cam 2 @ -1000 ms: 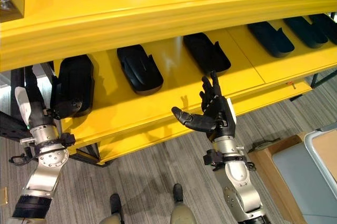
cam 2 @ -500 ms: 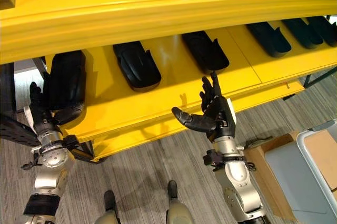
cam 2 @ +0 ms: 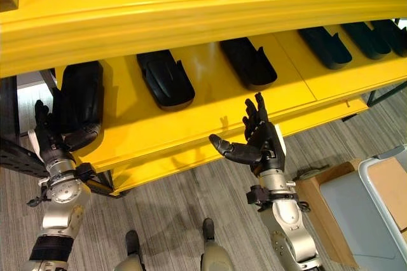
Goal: Move parts from the plastic box to the shelf.
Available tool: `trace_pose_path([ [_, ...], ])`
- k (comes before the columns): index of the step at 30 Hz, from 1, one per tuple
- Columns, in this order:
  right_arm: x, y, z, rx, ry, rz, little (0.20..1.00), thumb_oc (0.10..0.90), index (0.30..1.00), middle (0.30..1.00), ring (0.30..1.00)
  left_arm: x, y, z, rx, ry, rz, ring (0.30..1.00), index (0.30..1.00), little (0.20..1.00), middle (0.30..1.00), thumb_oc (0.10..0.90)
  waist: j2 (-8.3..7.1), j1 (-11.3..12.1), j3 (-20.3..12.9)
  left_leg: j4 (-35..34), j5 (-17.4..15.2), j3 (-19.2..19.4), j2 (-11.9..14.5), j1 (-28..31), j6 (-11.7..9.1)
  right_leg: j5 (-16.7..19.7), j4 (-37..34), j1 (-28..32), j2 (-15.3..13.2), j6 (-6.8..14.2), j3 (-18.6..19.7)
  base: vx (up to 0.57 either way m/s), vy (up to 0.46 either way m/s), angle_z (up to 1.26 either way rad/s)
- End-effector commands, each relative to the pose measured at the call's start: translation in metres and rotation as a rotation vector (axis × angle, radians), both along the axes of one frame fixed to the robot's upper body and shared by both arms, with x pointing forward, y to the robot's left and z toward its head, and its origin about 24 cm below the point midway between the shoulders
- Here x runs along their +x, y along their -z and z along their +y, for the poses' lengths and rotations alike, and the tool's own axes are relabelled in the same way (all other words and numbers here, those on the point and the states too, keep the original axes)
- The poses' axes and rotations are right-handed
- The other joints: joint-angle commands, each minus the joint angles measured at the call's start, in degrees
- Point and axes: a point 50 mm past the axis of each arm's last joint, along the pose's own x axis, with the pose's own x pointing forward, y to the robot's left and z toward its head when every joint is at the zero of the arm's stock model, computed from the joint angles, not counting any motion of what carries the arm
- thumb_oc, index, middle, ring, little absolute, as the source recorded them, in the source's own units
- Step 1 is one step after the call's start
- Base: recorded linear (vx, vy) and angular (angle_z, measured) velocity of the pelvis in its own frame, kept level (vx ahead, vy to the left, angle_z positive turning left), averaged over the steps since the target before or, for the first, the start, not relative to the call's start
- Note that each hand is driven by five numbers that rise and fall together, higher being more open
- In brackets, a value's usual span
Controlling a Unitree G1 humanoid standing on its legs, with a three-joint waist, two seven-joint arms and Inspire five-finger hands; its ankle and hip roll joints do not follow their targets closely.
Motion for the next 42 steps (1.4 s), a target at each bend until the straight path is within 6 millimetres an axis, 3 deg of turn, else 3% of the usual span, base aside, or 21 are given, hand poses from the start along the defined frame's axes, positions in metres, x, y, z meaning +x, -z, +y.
trace_pose_path([
  [1, -0.006, -0.066, -0.005, 0.017, 0.022, -0.352, 1.0, 0.9, 1.0, 1.0, 1.0, -0.003, -0.026, 0.027, 0.01, -0.093, -0.126, 1.0, 1.0, 1.0, 1.0, 0.9, -0.15, 0.7, -1.5, -0.4, -2.4, 0.6, -0.4, 4.6, 2.5, -1.9, 2.0, 2.4, 1.1, -1.1, 0.2, 0.0, 0.0, 0.0],
  [22, -0.003, -0.068, -0.005, -0.001, 0.013, -0.359, 1.0, 0.9, 1.0, 1.0, 1.0, 0.0, -0.05, 0.011, 0.045, 0.005, -0.233, 1.0, 1.0, 1.0, 1.0, 0.9, 1.54, 0.0, -2.4, -0.4, -3.0, 1.1, -0.7, 5.5, 2.6, -1.9, 1.9, 2.9, 0.9, -1.3, 0.5, 0.0, 0.0, 0.0],
  [42, -0.005, -0.069, -0.008, -0.009, 0.028, -0.366, 1.0, 0.9, 1.0, 1.0, 1.0, 0.003, -0.057, 0.002, 0.052, 0.049, -0.264, 1.0, 1.0, 1.0, 1.0, 0.9, 2.17, -0.6, -2.3, -0.4, -3.2, 1.5, -0.9, 6.1, 2.8, -2.0, 2.2, 3.0, 0.8, -1.3, 0.9, 0.0, 0.0, 0.0],
])
